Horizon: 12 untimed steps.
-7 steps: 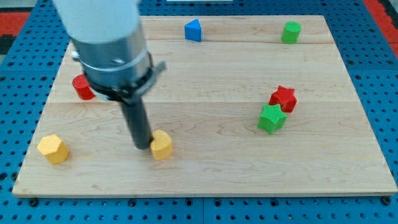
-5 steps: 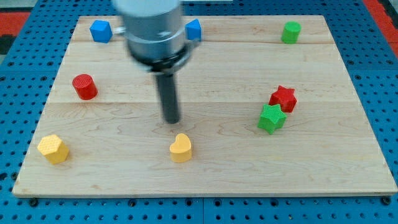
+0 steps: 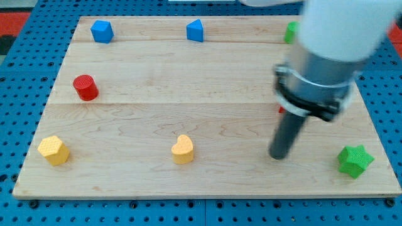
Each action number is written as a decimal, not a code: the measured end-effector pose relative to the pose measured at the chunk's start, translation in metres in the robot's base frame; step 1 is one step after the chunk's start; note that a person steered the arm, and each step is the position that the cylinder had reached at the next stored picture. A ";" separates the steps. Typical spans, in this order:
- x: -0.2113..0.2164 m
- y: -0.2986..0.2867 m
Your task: Separate the green star and red star
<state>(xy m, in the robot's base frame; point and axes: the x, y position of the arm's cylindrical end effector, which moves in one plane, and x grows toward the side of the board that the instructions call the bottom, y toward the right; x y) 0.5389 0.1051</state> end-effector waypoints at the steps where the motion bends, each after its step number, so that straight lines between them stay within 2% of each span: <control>1: -0.062 0.100; 2: -0.042 0.198; 3: 0.025 0.232; 4: 0.060 0.163; 5: 0.039 0.118; 6: 0.021 0.158; 7: -0.001 0.149; 9: -0.016 0.060; 10: -0.048 0.042; 11: -0.089 0.071; 12: -0.077 0.089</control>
<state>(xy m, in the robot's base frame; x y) 0.4616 0.1941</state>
